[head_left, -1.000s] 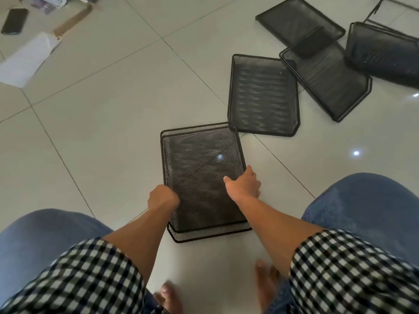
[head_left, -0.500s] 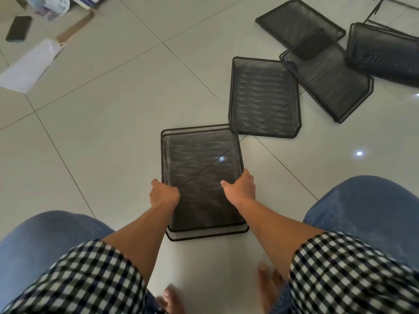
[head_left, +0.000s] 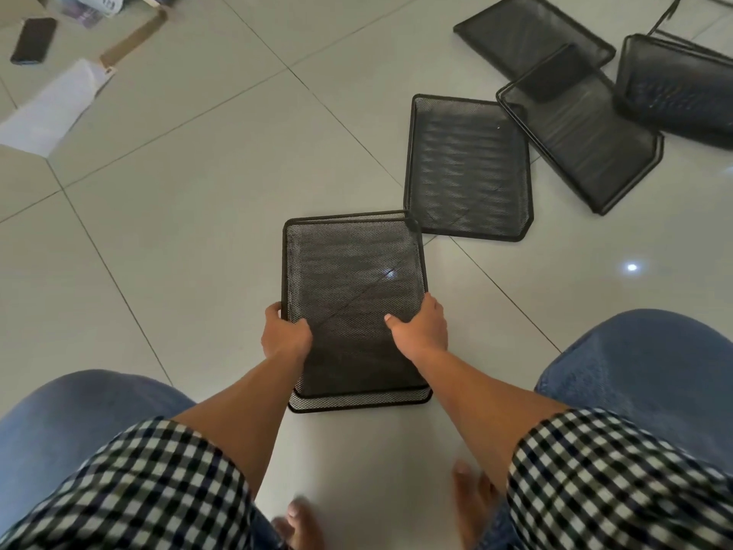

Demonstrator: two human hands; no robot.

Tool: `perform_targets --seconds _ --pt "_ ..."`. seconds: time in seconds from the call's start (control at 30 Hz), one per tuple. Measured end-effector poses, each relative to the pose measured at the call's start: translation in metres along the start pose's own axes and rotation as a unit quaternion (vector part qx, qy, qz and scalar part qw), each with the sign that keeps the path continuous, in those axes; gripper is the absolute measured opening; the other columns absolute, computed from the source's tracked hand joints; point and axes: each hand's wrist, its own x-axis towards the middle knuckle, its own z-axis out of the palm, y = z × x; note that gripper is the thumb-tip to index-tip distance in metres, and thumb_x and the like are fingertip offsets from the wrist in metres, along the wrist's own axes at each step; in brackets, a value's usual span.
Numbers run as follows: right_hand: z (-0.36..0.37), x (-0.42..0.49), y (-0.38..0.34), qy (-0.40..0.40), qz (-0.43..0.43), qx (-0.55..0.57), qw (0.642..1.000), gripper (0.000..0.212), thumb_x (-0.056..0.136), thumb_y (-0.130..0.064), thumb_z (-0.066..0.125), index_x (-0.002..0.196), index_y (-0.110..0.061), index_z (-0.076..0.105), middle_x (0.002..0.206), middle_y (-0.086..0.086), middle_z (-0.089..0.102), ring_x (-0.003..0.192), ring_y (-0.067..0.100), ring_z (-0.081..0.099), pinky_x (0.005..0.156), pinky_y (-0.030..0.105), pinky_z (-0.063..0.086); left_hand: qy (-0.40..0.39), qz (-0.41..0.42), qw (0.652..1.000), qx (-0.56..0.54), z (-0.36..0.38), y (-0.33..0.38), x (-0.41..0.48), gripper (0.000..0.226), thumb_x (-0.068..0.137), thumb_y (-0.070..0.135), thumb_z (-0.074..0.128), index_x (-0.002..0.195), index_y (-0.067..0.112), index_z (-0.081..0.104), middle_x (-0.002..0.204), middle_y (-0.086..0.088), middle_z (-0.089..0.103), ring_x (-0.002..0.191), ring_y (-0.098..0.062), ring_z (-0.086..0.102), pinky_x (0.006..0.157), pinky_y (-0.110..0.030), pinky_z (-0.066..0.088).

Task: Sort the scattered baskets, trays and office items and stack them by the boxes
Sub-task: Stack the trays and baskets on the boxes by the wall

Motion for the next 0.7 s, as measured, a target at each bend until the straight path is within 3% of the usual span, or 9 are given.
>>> perform_targets --seconds 0.1,0.2,0.27,0.4,0.47,0.57,0.63,0.7 --pt "0.000 0.002 -0.003 -0.023 0.018 0.029 0.999 0.101 0.090 -0.038 0.075 0.162 -0.015 0.007 0.167 0.006 0.018 0.151 0.030 0.026 0.119 0.045 0.030 -0.050 0.010 0.998 0.035 -0.001 -0.001 0.001 0.060 0.095 0.012 0.055 0.151 0.025 0.038 0.130 -0.002 0.063 0.103 -0.026 0.059 0.085 -0.031 0.046" --pt "-0.001 0.003 -0.003 -0.050 0.099 0.052 0.993 0.099 0.091 -0.034 0.075 0.160 -0.009 0.009 0.162 0.013 0.027 0.145 0.034 0.036 0.115 0.044 0.038 -0.074 0.012 0.994 0.083 -0.002 -0.001 0.001 0.069 0.094 0.011 0.054 0.157 0.023 0.026 0.140 -0.007 0.057 0.116 -0.033 0.058 0.090 -0.036 0.048" --pt "-0.002 0.003 -0.001 -0.064 0.123 0.062 0.988 0.088 0.091 -0.034 0.075 0.154 -0.005 0.021 0.154 0.015 0.038 0.137 0.035 0.045 0.109 0.043 0.044 -0.072 -0.005 0.992 0.099 -0.003 -0.001 0.002 0.065 0.094 0.011 0.055 0.154 0.016 0.031 0.134 -0.012 0.058 0.114 -0.035 0.058 0.090 -0.039 0.049" --pt "-0.004 0.002 0.001 -0.048 0.126 0.070 0.988 0.068 0.094 -0.030 0.071 0.143 -0.006 0.031 0.140 0.015 0.052 0.122 0.034 0.057 0.093 0.040 0.050 -0.046 -0.041 0.988 0.138 -0.009 -0.002 0.003 0.037 0.094 0.010 0.054 0.130 0.000 0.052 0.098 -0.012 0.060 0.089 -0.032 0.059 0.075 -0.040 0.052" --pt "-0.005 0.000 0.002 -0.027 0.121 0.056 0.991 0.056 0.098 -0.027 0.065 0.139 -0.009 0.031 0.129 0.014 0.059 0.106 0.031 0.061 0.082 0.038 0.050 -0.029 -0.034 0.989 0.140 -0.011 -0.002 0.001 0.036 0.094 0.008 0.053 0.130 0.005 0.051 0.096 -0.010 0.060 0.088 -0.031 0.061 0.079 -0.043 0.057" --pt "-0.005 -0.001 0.006 0.015 0.109 0.040 0.993 0.033 0.102 -0.022 0.053 0.129 -0.012 0.037 0.095 0.003 0.059 0.075 0.018 0.055 0.066 0.033 0.044 0.001 -0.017 0.991 0.135 -0.018 0.002 -0.002 0.038 0.092 0.006 0.049 0.129 0.013 0.044 0.086 -0.004 0.055 0.081 -0.028 0.061 0.076 -0.046 0.058" --pt "-0.006 -0.001 0.006 0.043 0.095 0.031 0.994 0.023 0.103 -0.019 0.049 0.124 -0.013 0.043 0.082 -0.002 0.052 0.068 0.014 0.050 0.055 0.030 0.037 0.018 0.011 0.988 0.156 -0.024 0.006 -0.003 0.035 0.092 0.010 0.050 0.127 0.013 0.044 0.089 -0.004 0.057 0.081 -0.028 0.059 0.073 -0.042 0.053" --pt "-0.008 -0.001 0.002 0.068 0.082 0.021 0.994 0.018 0.104 -0.020 0.048 0.121 -0.013 0.049 0.082 -0.002 0.053 0.068 0.015 0.050 0.054 0.030 0.035 0.035 0.038 0.983 0.175 -0.030 0.010 -0.003 0.031 0.093 0.014 0.052 0.124 0.011 0.046 0.094 -0.007 0.059 0.082 -0.029 0.056 0.073 -0.040 0.048"
